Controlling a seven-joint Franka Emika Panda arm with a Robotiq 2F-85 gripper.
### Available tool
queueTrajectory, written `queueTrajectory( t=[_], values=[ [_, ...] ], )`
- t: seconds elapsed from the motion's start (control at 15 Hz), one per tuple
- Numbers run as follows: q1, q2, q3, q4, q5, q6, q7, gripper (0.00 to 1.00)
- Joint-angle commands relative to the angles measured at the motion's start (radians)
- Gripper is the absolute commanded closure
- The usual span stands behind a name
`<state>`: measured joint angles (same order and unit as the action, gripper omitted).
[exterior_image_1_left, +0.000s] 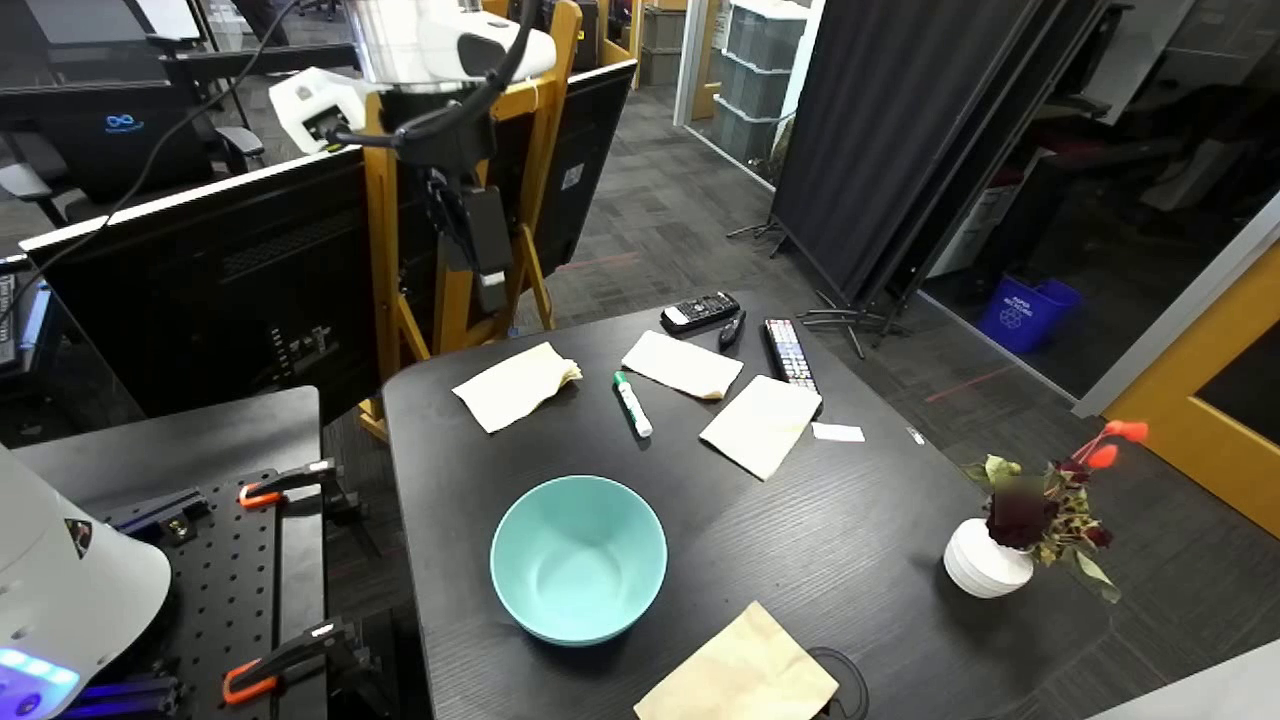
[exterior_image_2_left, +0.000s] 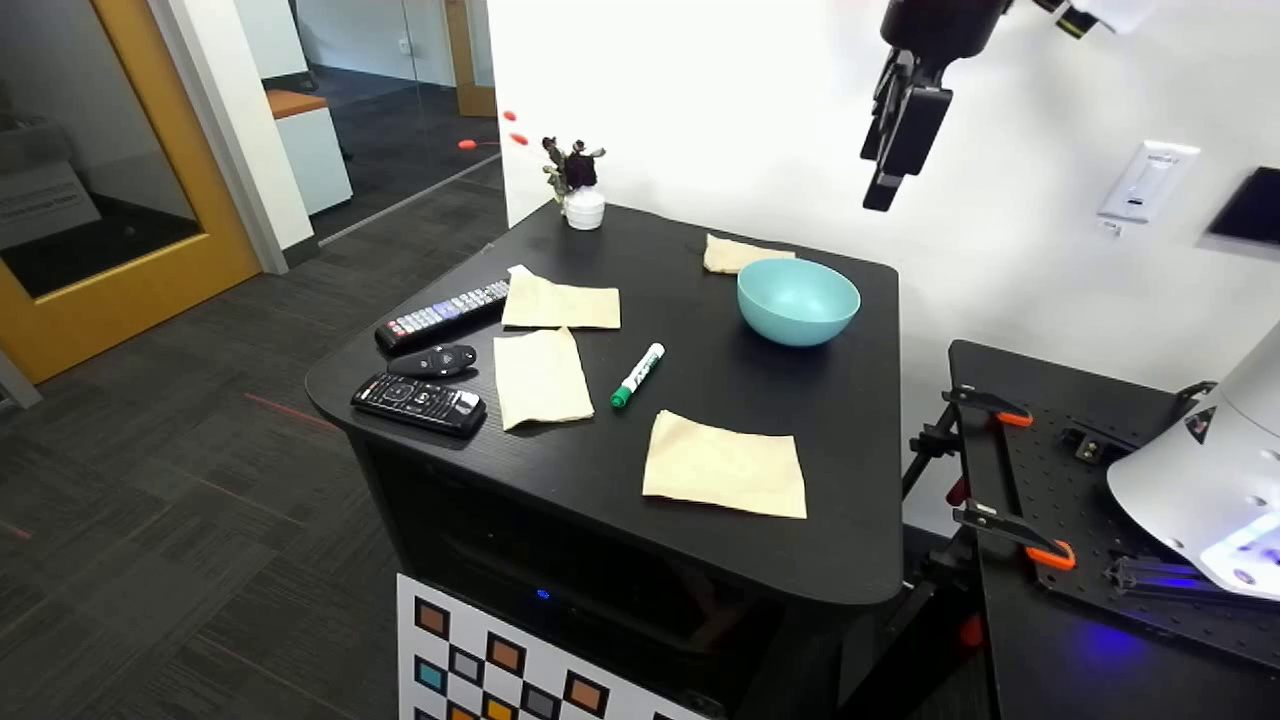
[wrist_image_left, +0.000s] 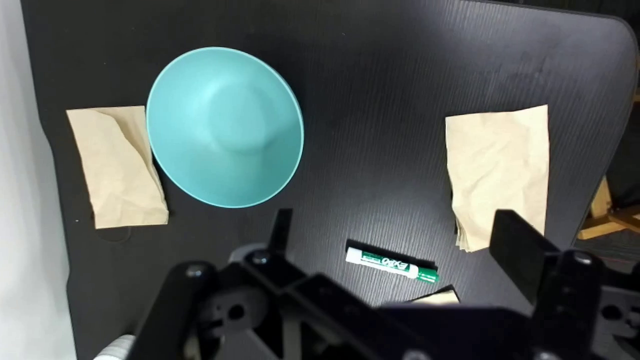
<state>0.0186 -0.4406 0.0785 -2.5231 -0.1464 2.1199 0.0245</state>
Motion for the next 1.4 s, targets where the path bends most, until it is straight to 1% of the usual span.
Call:
queueTrajectory(
  t=[0.0, 0.13, 0.4, 0.6, 0.73, 0.8, 0.93, 1.2, 1.33],
  values=[
    [0.039, 0.096, -0.005, 0.045, 0.015, 0.04, -0.059, 0.0],
    [0.068, 0.135, -0.012, 0.054, 0.027, 0.086, -0.14, 0.0],
    [0.101, 0.223, -0.021, 0.081, 0.023, 0.201, -0.328, 0.0],
    [0.119, 0.283, -0.043, 0.103, 0.061, 0.268, -0.524, 0.0],
    [0.127, 0.318, -0.053, 0.12, 0.109, 0.274, -0.658, 0.0],
    [0.109, 0.274, -0.032, 0.082, 0.071, 0.263, -0.553, 0.0],
    [0.108, 0.302, -0.035, 0.099, 0.092, 0.265, -0.62, 0.0],
    [0.11, 0.311, -0.033, 0.106, 0.093, 0.265, -0.629, 0.0],
    [0.101, 0.338, -0.034, 0.113, 0.045, 0.297, -0.634, 0.0]
  ],
)
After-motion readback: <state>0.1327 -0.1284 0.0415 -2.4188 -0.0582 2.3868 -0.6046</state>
